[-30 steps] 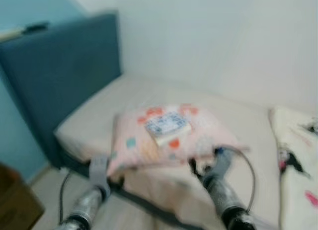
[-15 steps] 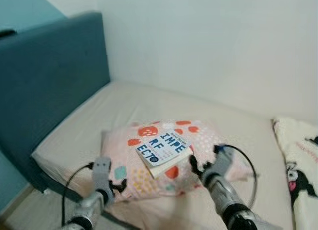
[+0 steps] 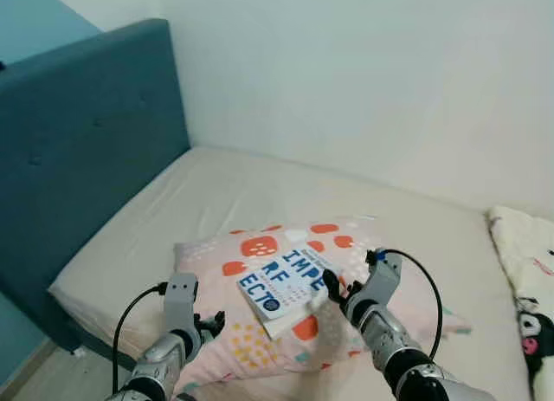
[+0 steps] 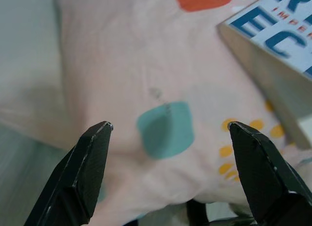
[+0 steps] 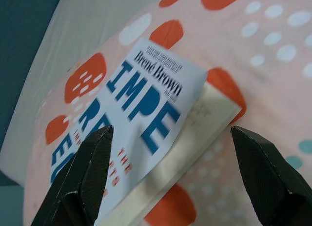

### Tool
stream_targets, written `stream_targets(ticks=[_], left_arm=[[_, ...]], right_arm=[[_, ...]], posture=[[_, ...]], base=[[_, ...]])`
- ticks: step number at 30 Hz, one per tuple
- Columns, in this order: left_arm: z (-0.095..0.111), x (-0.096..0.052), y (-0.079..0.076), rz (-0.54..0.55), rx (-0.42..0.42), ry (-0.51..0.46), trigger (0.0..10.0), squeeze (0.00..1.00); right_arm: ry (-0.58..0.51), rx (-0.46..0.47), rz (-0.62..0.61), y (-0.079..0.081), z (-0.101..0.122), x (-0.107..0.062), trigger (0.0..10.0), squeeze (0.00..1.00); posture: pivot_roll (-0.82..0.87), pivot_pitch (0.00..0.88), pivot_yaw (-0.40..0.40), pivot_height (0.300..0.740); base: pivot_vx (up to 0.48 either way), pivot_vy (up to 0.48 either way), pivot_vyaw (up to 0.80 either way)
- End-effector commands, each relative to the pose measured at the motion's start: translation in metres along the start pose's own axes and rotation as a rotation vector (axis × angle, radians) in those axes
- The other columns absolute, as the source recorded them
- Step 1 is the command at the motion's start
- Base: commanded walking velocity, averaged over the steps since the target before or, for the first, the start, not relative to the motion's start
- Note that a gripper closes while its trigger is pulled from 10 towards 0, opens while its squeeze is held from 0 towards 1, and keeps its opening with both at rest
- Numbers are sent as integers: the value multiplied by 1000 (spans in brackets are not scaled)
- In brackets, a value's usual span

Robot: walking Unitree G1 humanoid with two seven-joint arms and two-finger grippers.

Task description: Clean up the room

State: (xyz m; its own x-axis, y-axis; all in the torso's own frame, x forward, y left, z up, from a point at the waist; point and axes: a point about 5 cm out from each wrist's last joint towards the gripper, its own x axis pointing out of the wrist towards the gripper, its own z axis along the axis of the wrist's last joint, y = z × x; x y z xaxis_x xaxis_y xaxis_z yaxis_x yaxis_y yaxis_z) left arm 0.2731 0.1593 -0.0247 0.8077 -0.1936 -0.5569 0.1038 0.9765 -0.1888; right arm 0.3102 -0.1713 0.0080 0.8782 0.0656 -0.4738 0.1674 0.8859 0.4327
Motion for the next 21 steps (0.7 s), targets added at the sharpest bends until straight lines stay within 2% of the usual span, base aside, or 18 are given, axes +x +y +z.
stream_targets(ticks=[1, 6, 12, 13, 15, 21], left_arm=[[-8, -4, 6, 11, 14, 29, 10000, 0], [-13, -7, 11, 23, 22, 43, 10000, 0], [-20, -11, 16, 17, 51, 48, 10000, 0], [-19, -14, 21, 14, 61, 30, 10000, 0], [-18, -16, 25, 13, 66, 11, 10000, 0], [-7, -18, 33, 10, 73, -52, 10000, 0]], right_arm=[[68, 12, 13, -1, -15, -3, 10000, 0], [93, 27, -3, -1, -21, -3, 10000, 0], [88, 131, -42, -6, -23, -5, 10000, 0], [66, 179, -28, -5, -20, -4, 10000, 0], [42, 208, -12, -3, -17, -3, 10000, 0], [10, 213, 38, 4, -9, -1, 10000, 0]], posture=[[56, 34, -26, 740], [69, 49, -24, 740], [110, 95, -15, 740], [127, 122, -11, 740], [135, 134, -8, 740], [168, 182, -3, 740]], base=[[0, 0, 0], [0, 0, 0], [0, 0, 0], [0, 0, 0], [0, 0, 0], [0, 0, 0]])
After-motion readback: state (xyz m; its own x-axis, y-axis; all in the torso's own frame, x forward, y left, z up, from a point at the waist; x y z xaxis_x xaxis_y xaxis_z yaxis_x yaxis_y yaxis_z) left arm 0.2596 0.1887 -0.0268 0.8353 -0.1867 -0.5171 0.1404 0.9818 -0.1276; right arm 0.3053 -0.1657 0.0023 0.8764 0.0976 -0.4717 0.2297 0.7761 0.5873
